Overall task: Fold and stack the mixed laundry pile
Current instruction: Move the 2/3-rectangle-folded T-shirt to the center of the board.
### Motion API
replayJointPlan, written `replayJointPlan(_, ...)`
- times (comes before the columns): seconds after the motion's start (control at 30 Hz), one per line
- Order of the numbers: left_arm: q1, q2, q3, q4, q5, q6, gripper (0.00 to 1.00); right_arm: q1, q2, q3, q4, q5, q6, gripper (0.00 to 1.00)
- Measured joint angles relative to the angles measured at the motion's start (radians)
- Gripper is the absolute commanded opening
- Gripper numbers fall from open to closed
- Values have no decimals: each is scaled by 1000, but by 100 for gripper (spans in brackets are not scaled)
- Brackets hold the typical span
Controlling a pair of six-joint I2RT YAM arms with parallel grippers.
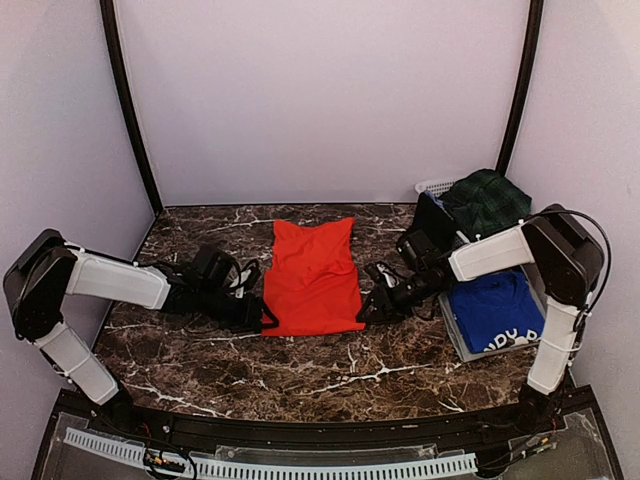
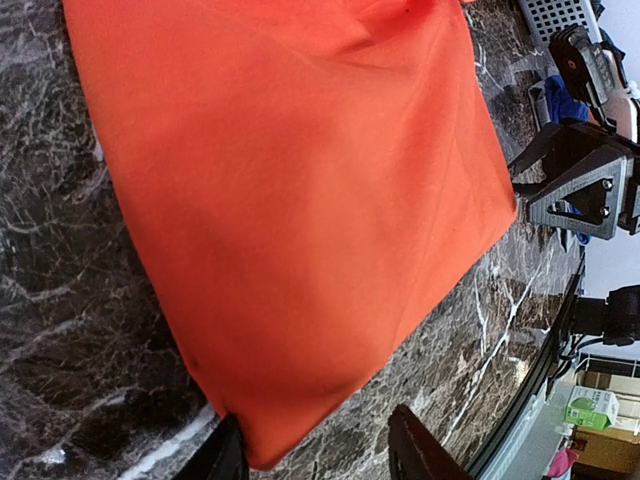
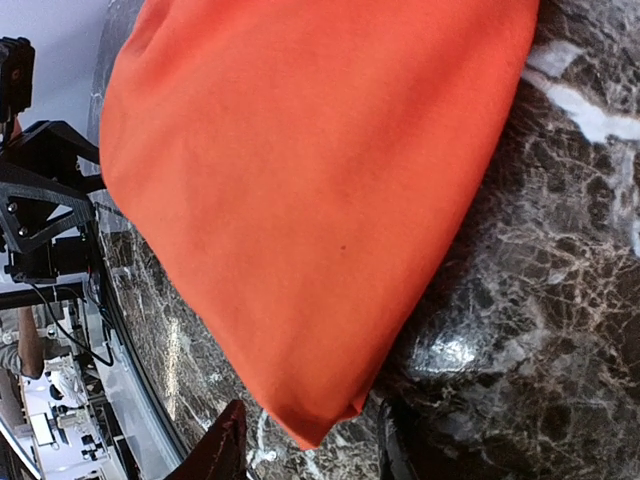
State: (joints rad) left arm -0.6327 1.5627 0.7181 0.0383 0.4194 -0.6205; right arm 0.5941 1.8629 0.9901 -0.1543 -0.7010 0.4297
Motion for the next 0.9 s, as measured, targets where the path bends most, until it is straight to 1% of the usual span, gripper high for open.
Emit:
replayJointPlan(0.27,-12,29,-41,31,-19,-38,49,5,46,2,49,-16,2,25)
replayJointPlan(0.43,-12,-7,-57,11,-44,-43,51,8,54,-7,67,-13,10,8)
replayJointPlan(0.5,-12,-38,-65,1,-57,-44,50,9,55,-13,69,-12,14,0)
replayJointPlan(0.6,-12,-58,-65,-1,-61,-43,47,9,58,-16,69,-11,16,0)
replayJointPlan(0.63,-12,-54,-65,0,-59,-42,43,9,58,-16,69,-11,16,0)
replayJointPlan(0.67,-12,-43,-65,4,-56,-42,35,9,58,-16,69,-11,16,0)
replayJointPlan(0.7,-12,-28,-65,13,-49,-40,30,9,58,-16,69,-11,16,0)
replayJointPlan(0.73,-12,-10,-65,22,-40,-42,20,9,58,-16,69,-11,16,0)
replayJointPlan(0.8,-12,23,-65,37,-21,-41,11,10,57,-18,69,-12,17,0)
replayJointPlan(0.9,-28,26,-66,41,-11,-45,2,16,41,-43,70,-13,21,0)
